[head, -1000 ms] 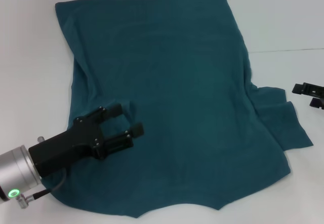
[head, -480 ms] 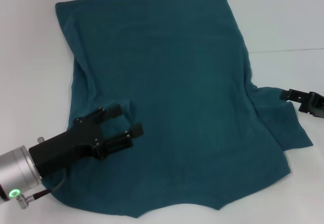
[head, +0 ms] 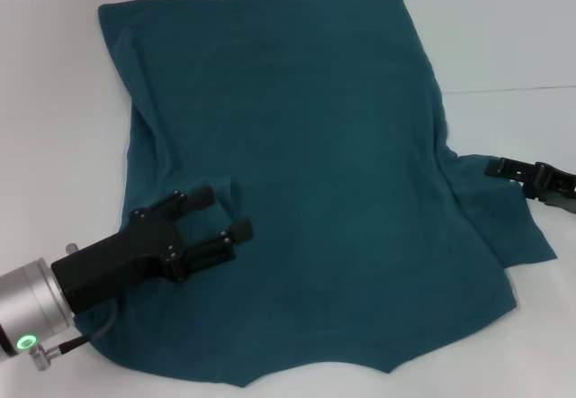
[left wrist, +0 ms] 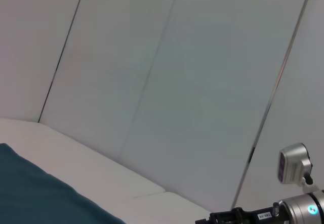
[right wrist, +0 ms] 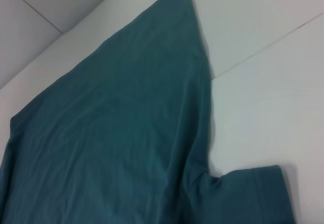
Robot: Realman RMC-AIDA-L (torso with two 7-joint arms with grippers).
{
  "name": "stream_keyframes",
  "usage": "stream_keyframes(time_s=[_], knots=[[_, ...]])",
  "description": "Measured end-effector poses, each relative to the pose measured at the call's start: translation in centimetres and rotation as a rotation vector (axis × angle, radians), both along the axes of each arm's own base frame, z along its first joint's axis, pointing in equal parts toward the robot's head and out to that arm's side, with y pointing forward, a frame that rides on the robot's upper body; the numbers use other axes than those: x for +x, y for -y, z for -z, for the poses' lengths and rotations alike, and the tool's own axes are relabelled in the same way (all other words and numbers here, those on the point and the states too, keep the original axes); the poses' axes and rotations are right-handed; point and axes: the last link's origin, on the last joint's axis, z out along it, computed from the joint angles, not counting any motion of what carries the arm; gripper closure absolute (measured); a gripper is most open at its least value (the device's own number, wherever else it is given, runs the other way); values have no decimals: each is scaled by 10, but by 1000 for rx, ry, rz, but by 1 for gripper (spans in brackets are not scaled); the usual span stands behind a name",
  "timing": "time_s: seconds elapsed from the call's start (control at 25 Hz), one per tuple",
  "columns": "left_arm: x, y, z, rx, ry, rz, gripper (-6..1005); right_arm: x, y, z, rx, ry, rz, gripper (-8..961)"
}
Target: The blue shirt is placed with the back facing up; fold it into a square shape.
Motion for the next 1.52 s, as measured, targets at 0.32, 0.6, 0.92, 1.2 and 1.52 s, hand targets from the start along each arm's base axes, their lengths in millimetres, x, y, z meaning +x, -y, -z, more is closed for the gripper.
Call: stream_keyframes(time_s=[0.32, 0.6, 0.92, 1.2, 1.52], knots=[[0, 0, 0, 0, 0, -1, 102, -3, -2, 4, -4, -10, -4, 134], [-1, -1, 0, 3, -3, -6, 103, -1, -3, 11, 11, -9, 21, 403], [-1, -1, 0, 6, -1, -8, 104, -3, -3, 10, 50, -38, 16, 581], [-1, -1, 0, 7, -2, -9, 105, -5, -2, 12, 100, -75, 3, 829], [-1, -1, 0, 4, -3, -7, 107, 4, 1, -1, 189, -85, 21, 952]])
